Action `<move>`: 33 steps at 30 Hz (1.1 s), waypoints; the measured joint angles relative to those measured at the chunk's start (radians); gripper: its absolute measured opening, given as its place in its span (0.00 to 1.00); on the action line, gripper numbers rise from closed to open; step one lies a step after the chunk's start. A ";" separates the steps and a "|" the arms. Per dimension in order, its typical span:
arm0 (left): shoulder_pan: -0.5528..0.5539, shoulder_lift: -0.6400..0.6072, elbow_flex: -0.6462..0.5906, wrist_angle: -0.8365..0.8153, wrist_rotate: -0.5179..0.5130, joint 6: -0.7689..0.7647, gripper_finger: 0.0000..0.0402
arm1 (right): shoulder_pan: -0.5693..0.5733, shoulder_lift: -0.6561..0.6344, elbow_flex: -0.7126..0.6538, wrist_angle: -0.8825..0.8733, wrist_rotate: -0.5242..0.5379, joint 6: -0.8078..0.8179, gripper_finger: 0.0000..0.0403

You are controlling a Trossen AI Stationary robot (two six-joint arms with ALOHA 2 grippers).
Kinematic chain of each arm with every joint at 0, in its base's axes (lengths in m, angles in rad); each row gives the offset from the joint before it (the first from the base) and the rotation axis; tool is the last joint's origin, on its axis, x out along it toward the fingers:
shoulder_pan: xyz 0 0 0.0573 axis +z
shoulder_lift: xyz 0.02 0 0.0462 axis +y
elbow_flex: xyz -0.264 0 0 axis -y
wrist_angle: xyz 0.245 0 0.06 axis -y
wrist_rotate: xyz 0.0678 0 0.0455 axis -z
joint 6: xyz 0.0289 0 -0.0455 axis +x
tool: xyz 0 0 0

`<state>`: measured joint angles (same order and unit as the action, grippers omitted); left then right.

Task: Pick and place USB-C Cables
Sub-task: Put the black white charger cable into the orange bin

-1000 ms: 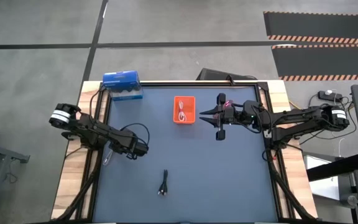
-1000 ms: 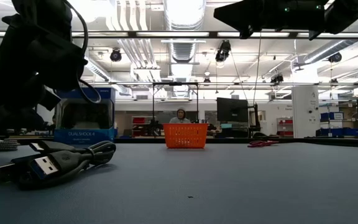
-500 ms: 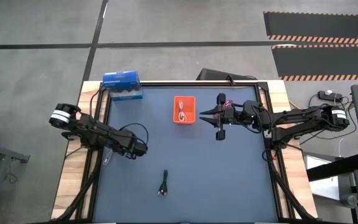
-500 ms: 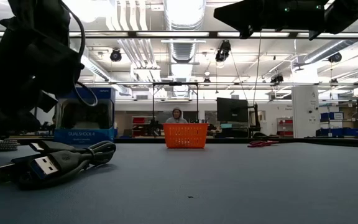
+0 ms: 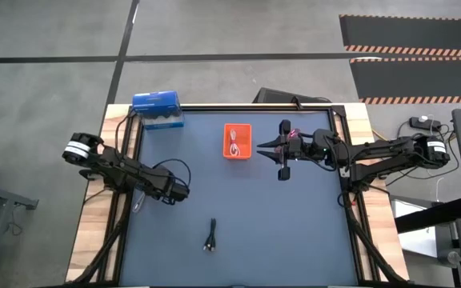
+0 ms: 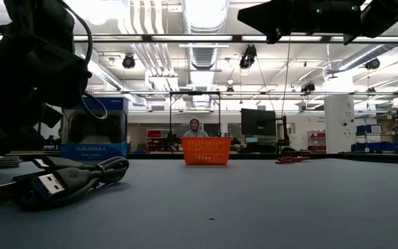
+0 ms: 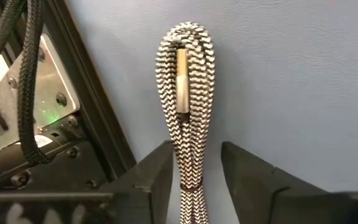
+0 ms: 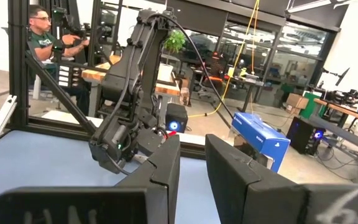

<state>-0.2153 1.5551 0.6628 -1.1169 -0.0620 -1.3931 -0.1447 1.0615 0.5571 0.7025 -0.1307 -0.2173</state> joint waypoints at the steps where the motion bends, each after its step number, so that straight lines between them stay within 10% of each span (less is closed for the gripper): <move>1: 0.000 0.000 0.000 0.003 0.000 -0.003 0.28 | 0.000 0.000 0.000 -0.002 0.000 0.000 0.17; 11: 0.000 0.001 0.003 0.022 -0.007 -0.011 0.03 | 0.000 0.000 0.000 -0.009 0.000 -0.003 0.17; 33: -0.114 -0.081 0.270 0.018 -0.474 0.177 0.04 | 0.012 0.080 0.000 -0.063 -0.009 0.191 0.17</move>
<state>-0.3294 1.4739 0.9326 -1.0990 -0.5359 -1.2157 -0.1331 1.1418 0.5571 0.6392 -0.1395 -0.0261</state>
